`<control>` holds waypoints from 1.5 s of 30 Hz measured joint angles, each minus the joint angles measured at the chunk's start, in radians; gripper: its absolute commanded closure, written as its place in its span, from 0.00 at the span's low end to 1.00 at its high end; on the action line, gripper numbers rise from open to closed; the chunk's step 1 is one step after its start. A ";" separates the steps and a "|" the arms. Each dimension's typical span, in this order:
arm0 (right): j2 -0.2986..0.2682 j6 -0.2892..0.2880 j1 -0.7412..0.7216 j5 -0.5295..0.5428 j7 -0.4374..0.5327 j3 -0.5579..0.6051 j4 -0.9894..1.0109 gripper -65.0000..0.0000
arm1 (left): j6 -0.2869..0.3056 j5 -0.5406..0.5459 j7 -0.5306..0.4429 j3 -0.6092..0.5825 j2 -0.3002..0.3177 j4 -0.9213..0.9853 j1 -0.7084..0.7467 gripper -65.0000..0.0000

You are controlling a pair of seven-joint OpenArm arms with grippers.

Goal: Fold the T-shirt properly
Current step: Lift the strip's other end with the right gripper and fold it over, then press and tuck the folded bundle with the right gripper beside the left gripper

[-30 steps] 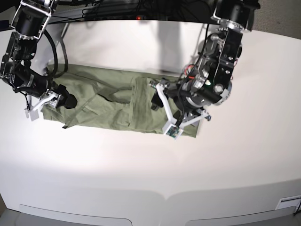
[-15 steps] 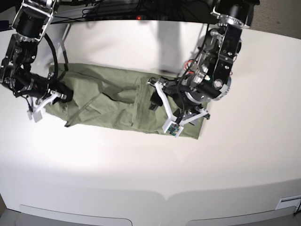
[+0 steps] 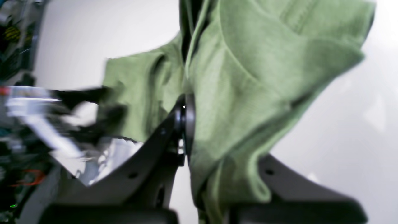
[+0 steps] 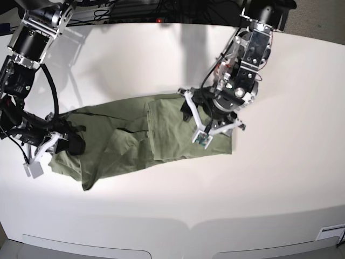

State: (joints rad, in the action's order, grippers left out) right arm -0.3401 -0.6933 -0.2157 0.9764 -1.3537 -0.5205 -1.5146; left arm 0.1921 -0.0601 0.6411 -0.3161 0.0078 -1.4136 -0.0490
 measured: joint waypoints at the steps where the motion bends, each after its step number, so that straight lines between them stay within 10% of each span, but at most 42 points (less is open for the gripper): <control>1: 0.000 0.000 0.000 0.017 -0.014 0.000 -0.016 1.00 | -0.006 0.005 -0.043 0.000 0.000 0.031 -0.003 0.41; 7: 0.055 0.000 0.000 0.051 -0.021 -0.002 -0.051 1.00 | -0.009 0.009 -0.095 0.000 -0.011 0.092 -0.020 0.41; 16: 0.228 0.000 -0.062 0.043 -0.005 -0.001 -0.051 1.00 | -0.014 0.000 0.048 0.000 -0.025 0.007 -0.027 0.41; 27: 0.305 0.000 -0.076 0.011 -0.009 0.115 -0.051 1.00 | -0.008 -0.107 0.175 0.001 0.011 -0.188 -0.066 0.41; 45: 0.479 0.000 -0.069 -0.066 0.010 0.181 -0.051 1.00 | -0.154 -0.245 0.254 -0.001 0.299 -0.191 -0.159 0.41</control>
State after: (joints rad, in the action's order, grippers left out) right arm 0.1387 -0.6933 -0.2844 0.9100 -1.3441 -0.3397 -1.5658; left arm 0.0383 -0.3050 0.8951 -0.3172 0.3073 -1.6043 -0.2077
